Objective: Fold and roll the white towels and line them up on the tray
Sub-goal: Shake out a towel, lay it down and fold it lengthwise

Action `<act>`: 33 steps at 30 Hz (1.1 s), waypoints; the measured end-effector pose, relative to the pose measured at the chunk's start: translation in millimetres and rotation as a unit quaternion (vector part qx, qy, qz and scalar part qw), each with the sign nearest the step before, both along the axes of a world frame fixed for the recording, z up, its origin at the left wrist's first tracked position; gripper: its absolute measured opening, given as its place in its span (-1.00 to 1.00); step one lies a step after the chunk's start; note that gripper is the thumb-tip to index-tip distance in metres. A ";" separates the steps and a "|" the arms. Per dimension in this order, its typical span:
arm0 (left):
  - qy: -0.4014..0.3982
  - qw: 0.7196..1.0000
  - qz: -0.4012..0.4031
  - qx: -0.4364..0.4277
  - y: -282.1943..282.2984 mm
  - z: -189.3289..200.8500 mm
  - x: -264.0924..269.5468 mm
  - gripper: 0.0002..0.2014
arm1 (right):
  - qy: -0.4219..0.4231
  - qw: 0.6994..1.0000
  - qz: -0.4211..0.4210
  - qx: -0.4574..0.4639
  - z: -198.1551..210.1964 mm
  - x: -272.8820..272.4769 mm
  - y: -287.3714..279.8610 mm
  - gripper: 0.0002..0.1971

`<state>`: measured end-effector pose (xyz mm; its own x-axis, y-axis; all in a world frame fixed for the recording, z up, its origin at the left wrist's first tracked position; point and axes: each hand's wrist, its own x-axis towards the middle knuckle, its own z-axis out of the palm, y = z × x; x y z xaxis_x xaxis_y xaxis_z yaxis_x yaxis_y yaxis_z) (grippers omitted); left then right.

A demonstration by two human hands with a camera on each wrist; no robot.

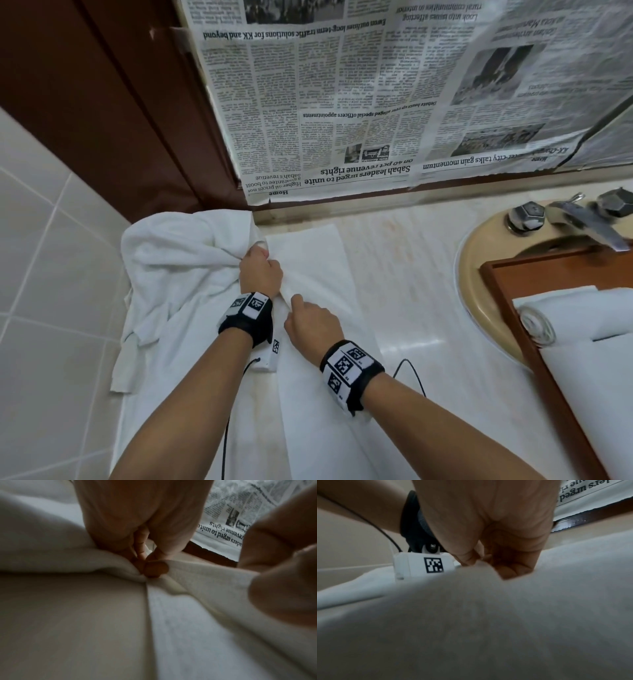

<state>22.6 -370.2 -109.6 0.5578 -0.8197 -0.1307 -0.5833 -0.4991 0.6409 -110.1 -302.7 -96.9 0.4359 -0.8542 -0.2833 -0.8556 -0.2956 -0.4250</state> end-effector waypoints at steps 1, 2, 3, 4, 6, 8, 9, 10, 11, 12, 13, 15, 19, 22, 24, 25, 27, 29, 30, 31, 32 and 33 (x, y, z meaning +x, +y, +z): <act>-0.006 1.000 -0.001 0.008 -0.4 -0.1 1.3 -0.81 | -0.008 1.000 -0.003 0.009 -0.4 -0.8 -0.7 -0.82; -0.012 1.000 -0.003 0.013 -1.1 -0.5 2.8 -0.82 | -0.021 1.000 -0.005 0.020 -0.2 -2.3 -1.9 -0.80; -0.021 1.000 -0.008 0.017 -2.1 -0.9 3.9 -0.84 | -0.039 0.999 -0.010 0.029 1.7 -5.5 -3.5 -0.77; -0.034 0.999 -0.016 0.021 -3.2 -0.9 4.2 -0.85 | -0.058 0.998 -0.019 0.031 4.8 -11.3 -5.3 -0.72; -0.068 0.997 -0.036 0.025 -3.3 -1.5 2.6 -0.83 | -0.077 0.996 -0.042 0.008 9.1 -30.0 -8.8 -0.68; -0.085 0.995 -0.052 0.016 -0.4 -2.7 -0.2 -0.77 | -0.053 0.997 -0.048 -0.004 7.6 -55.2 -10.9 -0.65; -0.090 0.994 -0.061 0.008 0.9 -3.1 -2.0 -0.75 | -0.031 0.999 -0.045 0.001 5.6 -68.1 -11.6 -0.61; -0.098 0.992 -0.074 0.003 0.9 -3.0 -4.8 -0.74 | -0.011 0.999 -0.040 0.007 2.3 -80.5 -12.8 -0.56; -0.107 0.990 -0.093 0.005 0.2 -2.5 -9.0 -0.75 | 0.002 0.999 -0.038 0.011 -0.7 -91.8 -14.1 -0.54; -0.117 0.986 -0.114 0.014 -2.3 -2.0 -14.0 -0.77 | 0.008 0.999 -0.039 0.012 -3.2 -102.1 -16.4 -0.54; -0.128 0.982 -0.134 0.025 -6.3 -1.5 -19.6 -0.81 | 0.009 0.999 -0.043 0.013 -4.5 -111.3 -19.9 -0.55; -0.133 0.978 -0.150 0.052 -16.4 0.6 -30.3 -0.82 | -0.001 0.998 -0.056 0.012 -6.4 -128.3 -29.0 -0.57; -0.075 0.983 -0.149 0.081 -32.7 6.8 -48.7 -0.74 | -0.001 0.997 -0.076 0.013 -5.9 -153.6 -49.8 -0.59; -0.038 0.984 -0.156 0.073 -24.5 11.0 -59.5 -0.57 | 0.006 0.998 -0.066 0.001 5.5 -164.1 -46.3 -0.53; -0.033 0.987 -0.150 0.046 -7.9 11.7 -66.1 -0.59 | -0.021 0.997 -0.068 -0.010 14.8 -171.2 -24.0 -0.48; -0.027 0.989 -0.142 0.039 1.6 11.7 -69.5 -0.67 | -0.041 0.997 -0.070 0.001 17.9 -175.1 -8.5 -0.49; -0.002 0.989 -0.124 0.076 21.5 11.5 -78.4 -0.81 | -0.060 0.995 -0.067 0.047 20.7 -180.7 24.4 -0.54; 0.006 0.984 -0.120 0.133 38.5 11.1 -88.5 -0.74 | -0.038 0.993 -0.062 0.095 19.9 -182.1 50.4 -0.56; -0.009 0.981 -0.121 0.154 44.5 11.1 -93.9 -0.69 | -0.021 0.993 -0.057 0.104 18.9 -182.1 59.0 -0.58; -0.032 0.977 -0.124 0.169 48.8 12.4 -98.9 -0.66 | -0.007 0.993 -0.052 0.106 17.6 -181.2 65.3 -0.60; -0.050 0.975 -0.125 0.179 51.1 14.2 -102.4 -0.64 | 0.004 0.993 -0.049 0.104 17.7 -180.0 69.0 -0.65; -0.057 0.973 -0.127 0.184 52.6 16.1 -104.6 -0.65 | 0.012 0.993 -0.051 0.103 18.8 -179.2 71.1 -0.71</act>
